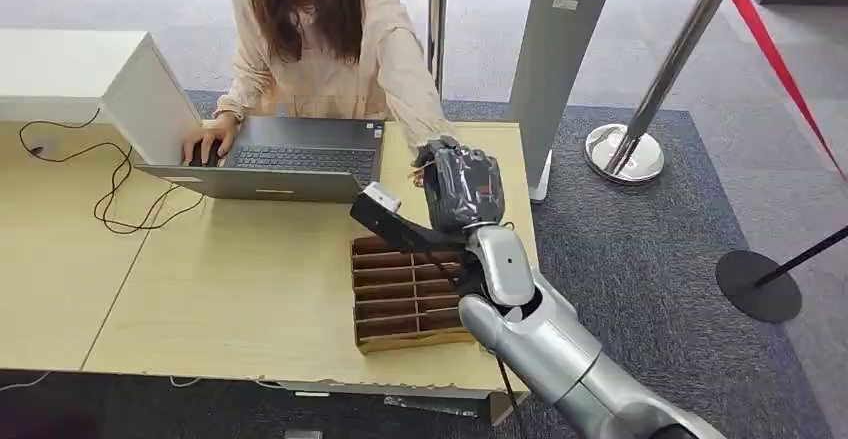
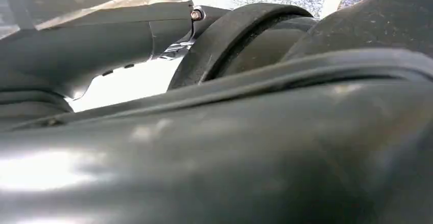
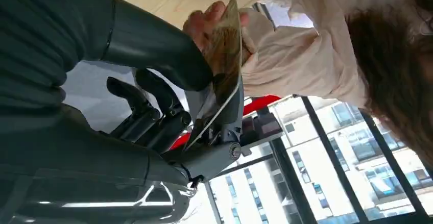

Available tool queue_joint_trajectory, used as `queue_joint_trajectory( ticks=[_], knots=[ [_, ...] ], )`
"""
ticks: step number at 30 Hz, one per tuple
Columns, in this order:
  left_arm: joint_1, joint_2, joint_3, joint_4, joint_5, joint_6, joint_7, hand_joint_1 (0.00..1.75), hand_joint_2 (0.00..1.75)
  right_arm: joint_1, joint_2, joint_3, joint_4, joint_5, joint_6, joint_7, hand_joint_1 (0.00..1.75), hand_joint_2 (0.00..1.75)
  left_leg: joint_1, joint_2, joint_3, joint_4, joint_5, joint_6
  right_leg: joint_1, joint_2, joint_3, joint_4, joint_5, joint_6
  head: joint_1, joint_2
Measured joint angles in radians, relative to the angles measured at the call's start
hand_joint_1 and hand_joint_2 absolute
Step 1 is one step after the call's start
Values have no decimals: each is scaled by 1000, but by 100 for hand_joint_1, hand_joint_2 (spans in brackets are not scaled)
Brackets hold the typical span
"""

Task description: Pass the card to the sensor for recognition and then transmit it.

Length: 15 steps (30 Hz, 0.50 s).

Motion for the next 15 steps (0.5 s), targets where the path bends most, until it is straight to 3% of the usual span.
queue_joint_trajectory(
  ticks=[8, 15],
  knots=[
    [1, 0, 0, 0, 0, 8, -6, 0, 0, 2, 0, 0, -25, -4, -4, 0, 161, 175, 0, 0, 0, 0, 0, 0, 0, 0, 0, 0, 0, 0, 0, 0],
    [5, 0, 0, 0, 12, 17, -10, 0, 0, 43, -4, 0, -145, -126, -93, -69, 162, 175, 0, 0, 1, 0, 0, 0, 0, 0, 0, 0, 0, 0, 0, 0]
  ],
)
